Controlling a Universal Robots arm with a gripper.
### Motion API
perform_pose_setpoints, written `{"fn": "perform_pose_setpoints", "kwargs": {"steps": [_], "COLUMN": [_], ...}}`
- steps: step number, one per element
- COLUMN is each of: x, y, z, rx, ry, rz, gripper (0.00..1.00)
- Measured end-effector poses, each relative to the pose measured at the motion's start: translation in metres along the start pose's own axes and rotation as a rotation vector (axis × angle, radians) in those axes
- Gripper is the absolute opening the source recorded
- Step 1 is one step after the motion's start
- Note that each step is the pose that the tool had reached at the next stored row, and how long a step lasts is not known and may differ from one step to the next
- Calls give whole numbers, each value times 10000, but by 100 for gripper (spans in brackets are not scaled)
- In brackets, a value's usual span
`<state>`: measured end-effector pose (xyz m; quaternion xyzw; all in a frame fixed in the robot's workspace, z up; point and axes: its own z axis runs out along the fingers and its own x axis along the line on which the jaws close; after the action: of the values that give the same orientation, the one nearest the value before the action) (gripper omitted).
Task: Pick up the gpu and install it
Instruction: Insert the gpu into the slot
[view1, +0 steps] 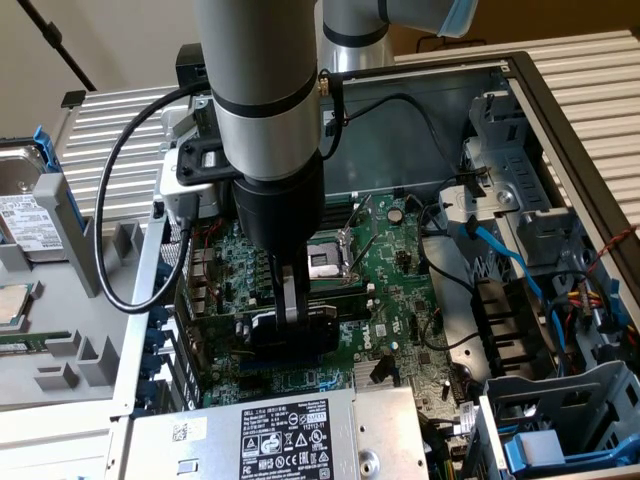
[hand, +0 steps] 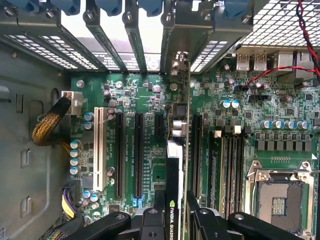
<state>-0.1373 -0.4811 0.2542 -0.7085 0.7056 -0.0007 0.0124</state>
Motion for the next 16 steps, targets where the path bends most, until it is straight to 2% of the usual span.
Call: {"fn": "perform_pose_setpoints", "kwargs": {"steps": [16], "x": [0], "y": [0], "z": [12], "rx": [9], "ry": [-1], "rz": [0], "gripper": [27]}}
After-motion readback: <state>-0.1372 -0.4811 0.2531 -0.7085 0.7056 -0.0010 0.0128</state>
